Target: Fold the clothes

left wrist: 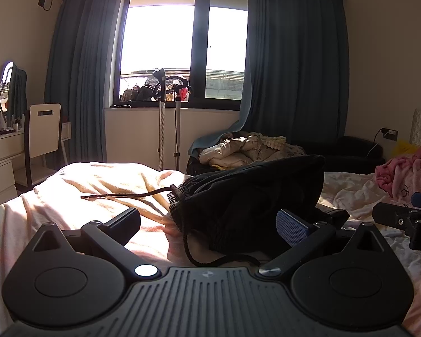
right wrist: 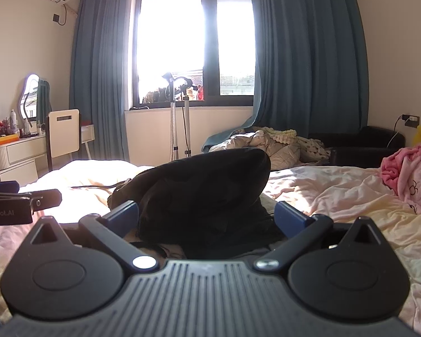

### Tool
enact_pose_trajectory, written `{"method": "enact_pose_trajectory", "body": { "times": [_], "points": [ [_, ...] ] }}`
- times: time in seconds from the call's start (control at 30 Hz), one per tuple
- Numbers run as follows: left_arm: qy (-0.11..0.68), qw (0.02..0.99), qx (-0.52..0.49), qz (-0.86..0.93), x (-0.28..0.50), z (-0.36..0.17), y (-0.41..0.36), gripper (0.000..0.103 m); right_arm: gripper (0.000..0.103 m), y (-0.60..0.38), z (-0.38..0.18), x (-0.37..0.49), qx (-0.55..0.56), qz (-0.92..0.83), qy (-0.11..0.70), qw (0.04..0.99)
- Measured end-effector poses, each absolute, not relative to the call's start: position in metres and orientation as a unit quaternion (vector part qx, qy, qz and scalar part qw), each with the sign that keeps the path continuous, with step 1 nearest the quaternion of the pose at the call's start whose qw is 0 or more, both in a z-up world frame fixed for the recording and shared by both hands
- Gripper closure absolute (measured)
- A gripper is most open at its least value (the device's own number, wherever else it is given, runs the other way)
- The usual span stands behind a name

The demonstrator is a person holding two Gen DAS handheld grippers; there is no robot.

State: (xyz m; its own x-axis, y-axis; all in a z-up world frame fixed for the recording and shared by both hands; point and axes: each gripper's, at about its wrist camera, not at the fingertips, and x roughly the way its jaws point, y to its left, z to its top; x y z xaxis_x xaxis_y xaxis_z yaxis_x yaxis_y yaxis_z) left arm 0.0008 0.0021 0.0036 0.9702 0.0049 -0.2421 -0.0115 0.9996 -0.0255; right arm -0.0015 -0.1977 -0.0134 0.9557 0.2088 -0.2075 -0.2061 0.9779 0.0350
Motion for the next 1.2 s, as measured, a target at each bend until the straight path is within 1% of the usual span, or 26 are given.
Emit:
{"method": "enact_pose_trajectory", "body": {
  "times": [0.97, 1.2],
  "points": [
    [0.124, 0.992, -0.015, 0.002, 0.0037, 0.0028, 0.0038, 0.0, 0.0, -0.2006, -0.0145, -0.0005, 0.005, 0.096, 0.101, 0.99],
    [0.137, 0.99, -0.018, 0.005, 0.0089, 0.0011, 0.0059, 0.0, 0.0, -0.2001, -0.0176, 0.0059, 0.005, 0.095, 0.111, 0.989]
  ]
}}
